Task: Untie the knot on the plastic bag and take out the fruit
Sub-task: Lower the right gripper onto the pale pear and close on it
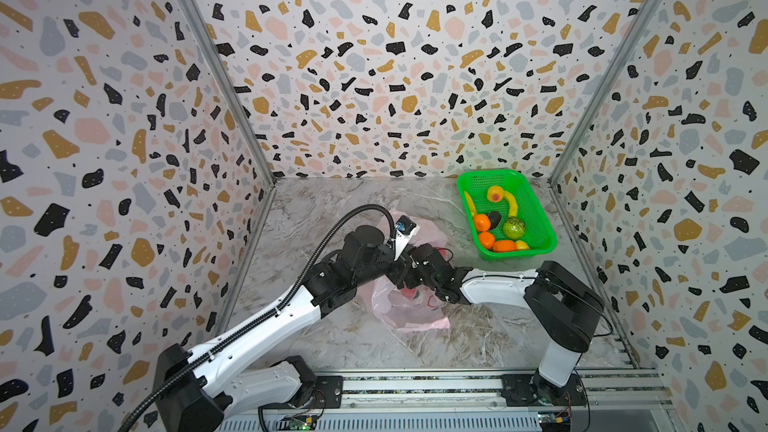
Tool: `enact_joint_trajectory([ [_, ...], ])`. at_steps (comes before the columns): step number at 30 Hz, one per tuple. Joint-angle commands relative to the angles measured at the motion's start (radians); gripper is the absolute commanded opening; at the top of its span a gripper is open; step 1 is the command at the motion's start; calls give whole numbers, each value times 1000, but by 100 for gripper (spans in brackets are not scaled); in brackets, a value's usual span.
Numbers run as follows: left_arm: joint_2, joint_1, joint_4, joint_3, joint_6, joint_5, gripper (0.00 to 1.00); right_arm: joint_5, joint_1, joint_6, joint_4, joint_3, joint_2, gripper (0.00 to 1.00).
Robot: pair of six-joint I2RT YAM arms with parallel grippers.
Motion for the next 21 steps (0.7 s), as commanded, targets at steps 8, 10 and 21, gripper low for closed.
enact_joint_trajectory([
  [8, 2, 13, 38, -9, 3, 62, 0, 28, -29, -2, 39, 68, 87, 91],
  [10, 2, 13, 37, -8, 3, 62, 0, 29, -26, -14, 48, 74, 86, 88],
  [21, -3, 19, 38, -10, -11, 83, 0, -6, 1, -29, 94, 97, 102, 97],
])
